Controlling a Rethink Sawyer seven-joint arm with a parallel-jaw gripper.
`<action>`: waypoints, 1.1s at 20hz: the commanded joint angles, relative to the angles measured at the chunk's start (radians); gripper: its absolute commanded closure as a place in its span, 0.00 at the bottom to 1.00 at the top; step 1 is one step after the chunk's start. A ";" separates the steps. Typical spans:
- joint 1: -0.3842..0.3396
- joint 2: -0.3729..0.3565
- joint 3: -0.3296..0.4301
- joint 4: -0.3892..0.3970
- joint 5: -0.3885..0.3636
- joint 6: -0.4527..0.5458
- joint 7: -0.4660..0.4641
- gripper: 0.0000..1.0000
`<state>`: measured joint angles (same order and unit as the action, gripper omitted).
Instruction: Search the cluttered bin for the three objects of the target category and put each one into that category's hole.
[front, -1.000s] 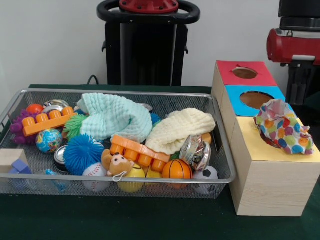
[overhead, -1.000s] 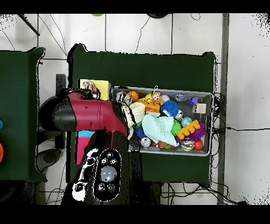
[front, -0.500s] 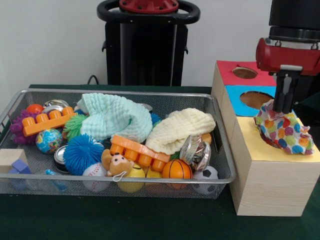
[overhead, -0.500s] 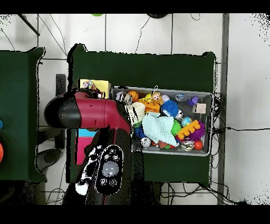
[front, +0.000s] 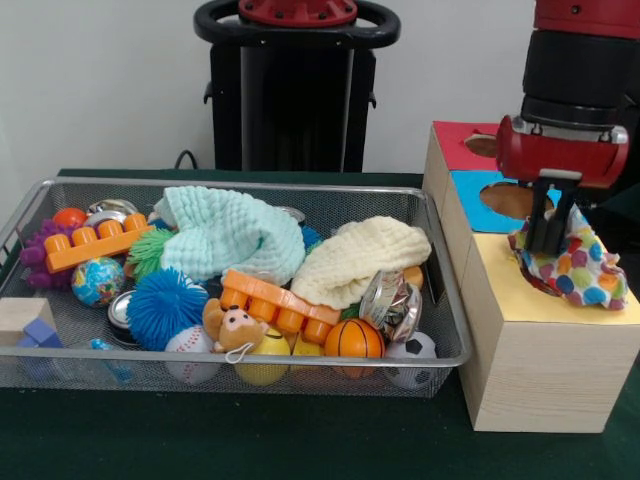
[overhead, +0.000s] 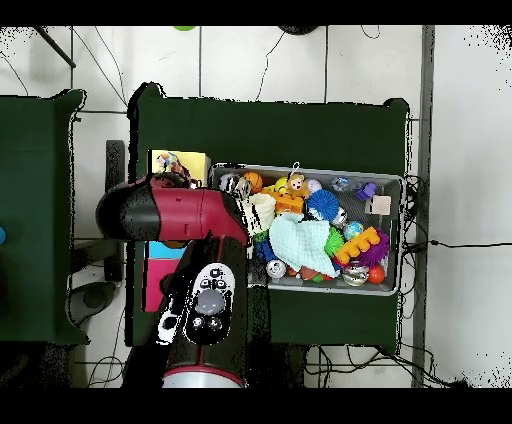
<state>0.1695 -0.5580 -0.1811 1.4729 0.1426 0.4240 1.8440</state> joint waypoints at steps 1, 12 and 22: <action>-0.024 0.070 0.046 0.032 0.035 -0.047 0.213 1.00; -0.050 0.129 0.089 -0.002 0.050 0.010 0.161 1.00; -0.069 0.191 0.159 0.022 0.067 -0.056 0.151 1.00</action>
<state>0.1416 -0.5106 -0.1550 1.4581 0.1852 0.4166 1.8440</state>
